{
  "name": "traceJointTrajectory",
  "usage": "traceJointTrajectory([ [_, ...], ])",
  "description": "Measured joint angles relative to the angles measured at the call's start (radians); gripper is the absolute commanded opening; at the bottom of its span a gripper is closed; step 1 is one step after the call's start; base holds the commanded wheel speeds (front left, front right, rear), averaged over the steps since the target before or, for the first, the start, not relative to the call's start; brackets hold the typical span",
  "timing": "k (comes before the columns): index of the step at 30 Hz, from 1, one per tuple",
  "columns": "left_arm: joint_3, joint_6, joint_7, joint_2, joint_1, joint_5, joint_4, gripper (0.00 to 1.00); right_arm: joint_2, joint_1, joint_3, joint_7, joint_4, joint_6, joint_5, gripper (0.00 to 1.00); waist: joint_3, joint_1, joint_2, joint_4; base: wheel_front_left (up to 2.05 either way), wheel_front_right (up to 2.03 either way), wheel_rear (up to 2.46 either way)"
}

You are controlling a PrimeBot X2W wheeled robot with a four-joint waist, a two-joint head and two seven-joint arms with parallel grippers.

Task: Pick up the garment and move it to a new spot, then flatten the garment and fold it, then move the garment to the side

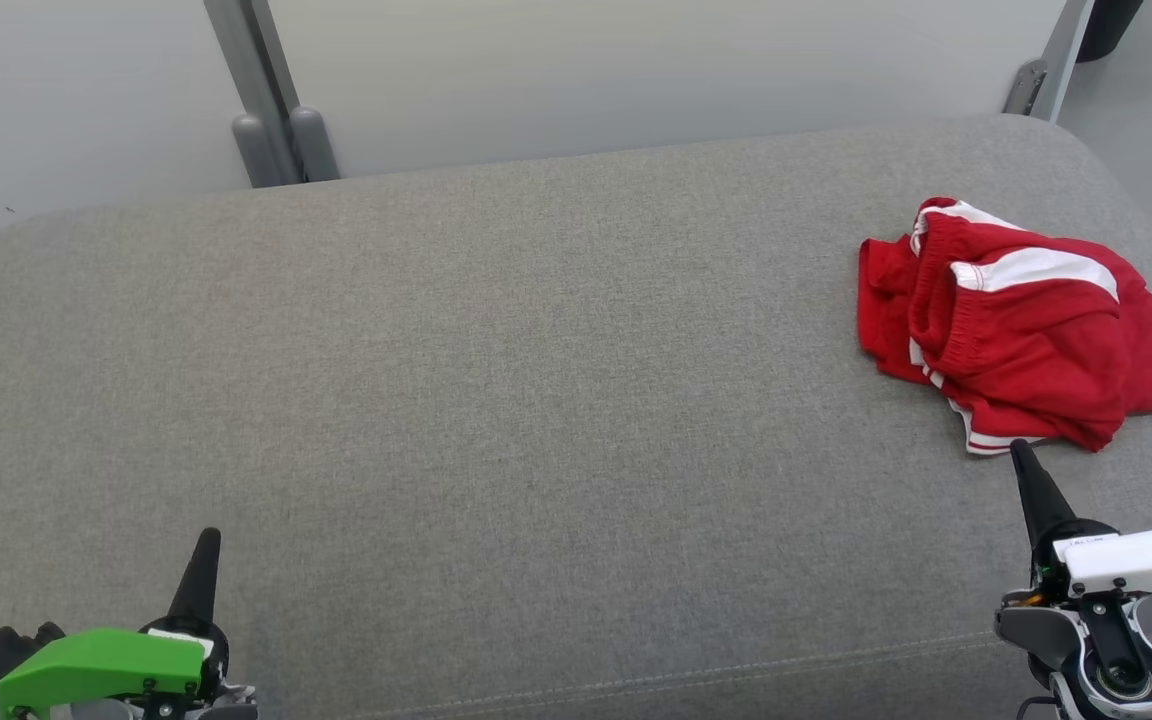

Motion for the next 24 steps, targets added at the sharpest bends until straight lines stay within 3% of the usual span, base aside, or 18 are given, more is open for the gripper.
traceJointTrajectory([
  [24, 0.061, -0.045, 0.069, -0.025, -0.069, -0.221, 0.040, 0.00, 0.032, -0.055, -0.076, 0.070, 0.006, 0.050, 0.263, 0.00, 0.002, 0.0000, 0.0000, 0.008, 0.00, 0.00, 0.00],
])
